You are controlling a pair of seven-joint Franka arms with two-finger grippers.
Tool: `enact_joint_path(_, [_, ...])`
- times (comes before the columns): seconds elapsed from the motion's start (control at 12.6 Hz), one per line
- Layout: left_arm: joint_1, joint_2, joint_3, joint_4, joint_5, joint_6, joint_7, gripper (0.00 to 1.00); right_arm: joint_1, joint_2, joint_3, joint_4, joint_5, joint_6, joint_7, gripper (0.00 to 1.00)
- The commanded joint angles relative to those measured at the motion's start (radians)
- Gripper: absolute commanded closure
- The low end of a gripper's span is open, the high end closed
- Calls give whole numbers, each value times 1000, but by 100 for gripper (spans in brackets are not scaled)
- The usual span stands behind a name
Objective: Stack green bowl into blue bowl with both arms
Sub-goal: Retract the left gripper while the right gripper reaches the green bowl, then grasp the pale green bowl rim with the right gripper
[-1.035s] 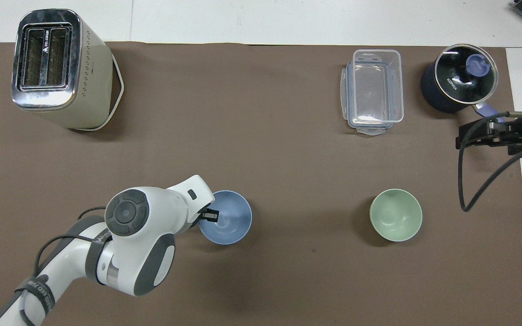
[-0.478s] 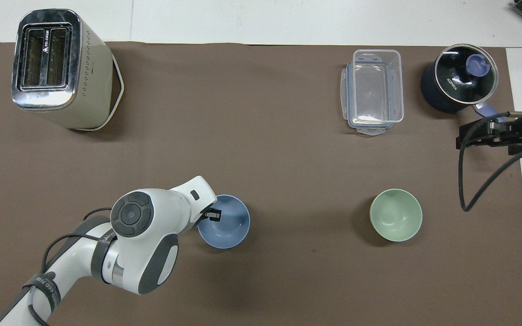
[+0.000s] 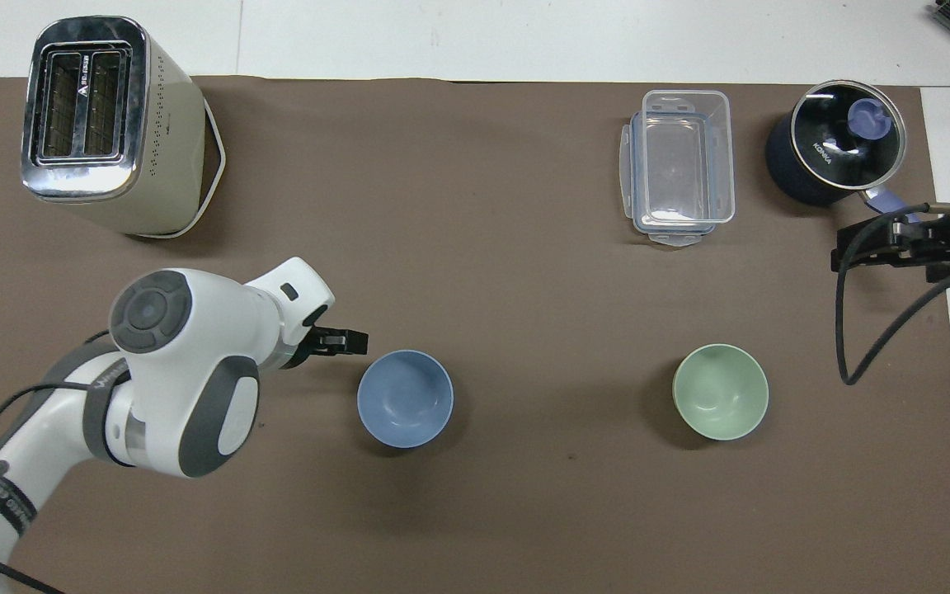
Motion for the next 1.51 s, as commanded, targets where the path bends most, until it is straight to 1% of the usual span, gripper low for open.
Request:
enact_joint_path(0.0, [106,-7,-10,133,38,-157,51,0,-10,-88,1,-159,5,115,-20,0])
enact_joint_path(0.16, [149,-3,-8,256,60,-309,142,0,-26,-119,1,-259,6,154,-22,0])
enact_joint_path(0.24, [161,-1,-10,311,90,-370,142,0,-30,-134,1,-308,6,175,-28,0])
enact_joint_path(0.4, [164,12,-8,431,133,-497,142,0,-51,-159,1,-426,6,256,-71,0])
enact_joint_path(0.56, [164,12,-8,489,139,-568,141,0,-80,-166,1,-530,11,322,-77,0])
enact_joint_path(0.64, [166,12,-8,523,138,-604,142,0,-89,-166,1,-590,14,374,-95,0])
enact_joint_path(0.72, [163,11,-8,529,139,-601,141,0,-94,-166,1,-657,19,445,-124,0])
enact_joint_path(0.88, [176,-4,-8,505,136,-592,138,0,-112,-163,1,-782,22,598,-152,0])
enact_joint_path(0.96, [178,-4,-8,505,135,-593,138,0,-111,-159,3,-826,22,655,-152,0])
enact_joint_path(1.11, [178,-4,-8,505,135,-593,138,0,-108,-124,3,-897,23,782,-154,0])
enact_joint_path(1.19, [177,-4,-8,505,135,-593,138,0,-100,-120,4,-914,23,804,-155,0])
enact_joint_path(1.43, [178,-4,-8,505,135,-593,138,0,-99,-90,4,-920,23,833,-199,0])
